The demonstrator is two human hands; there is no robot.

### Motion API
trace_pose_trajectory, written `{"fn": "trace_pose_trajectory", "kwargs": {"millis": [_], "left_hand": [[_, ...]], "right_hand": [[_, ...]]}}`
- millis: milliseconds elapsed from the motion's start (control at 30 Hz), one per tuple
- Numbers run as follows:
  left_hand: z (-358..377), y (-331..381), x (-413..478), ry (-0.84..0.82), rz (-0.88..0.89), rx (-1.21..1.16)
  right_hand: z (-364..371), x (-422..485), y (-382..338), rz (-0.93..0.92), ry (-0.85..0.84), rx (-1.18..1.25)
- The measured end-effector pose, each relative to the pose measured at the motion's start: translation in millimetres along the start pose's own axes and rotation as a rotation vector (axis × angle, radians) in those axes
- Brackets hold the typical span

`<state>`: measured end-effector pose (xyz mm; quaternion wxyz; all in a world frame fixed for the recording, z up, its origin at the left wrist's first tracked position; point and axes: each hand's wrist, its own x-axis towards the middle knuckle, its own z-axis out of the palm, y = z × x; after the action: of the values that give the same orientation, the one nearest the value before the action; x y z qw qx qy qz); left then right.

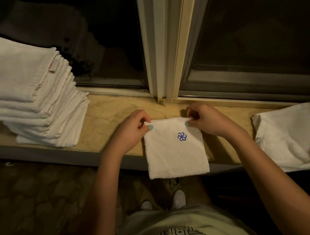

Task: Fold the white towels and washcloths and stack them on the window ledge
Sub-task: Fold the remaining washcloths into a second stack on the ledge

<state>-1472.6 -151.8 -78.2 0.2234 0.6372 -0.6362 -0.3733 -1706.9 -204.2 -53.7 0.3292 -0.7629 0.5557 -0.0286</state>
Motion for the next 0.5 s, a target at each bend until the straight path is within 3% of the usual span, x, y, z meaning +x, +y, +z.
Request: {"fn": "trace_pose_trajectory", "kwargs": {"millis": [267,500], "left_hand": [[-2.6,5.4,0.2,-0.083,0.001,0.045],[-5.7,2.6,-1.5,-0.107,0.027,0.030]], "right_hand": [[-3.8,2.0,-1.2,-0.043,-0.069,0.012],[-7.7,-12.2,-9.9,-0.006,0.026,0.146]]}}
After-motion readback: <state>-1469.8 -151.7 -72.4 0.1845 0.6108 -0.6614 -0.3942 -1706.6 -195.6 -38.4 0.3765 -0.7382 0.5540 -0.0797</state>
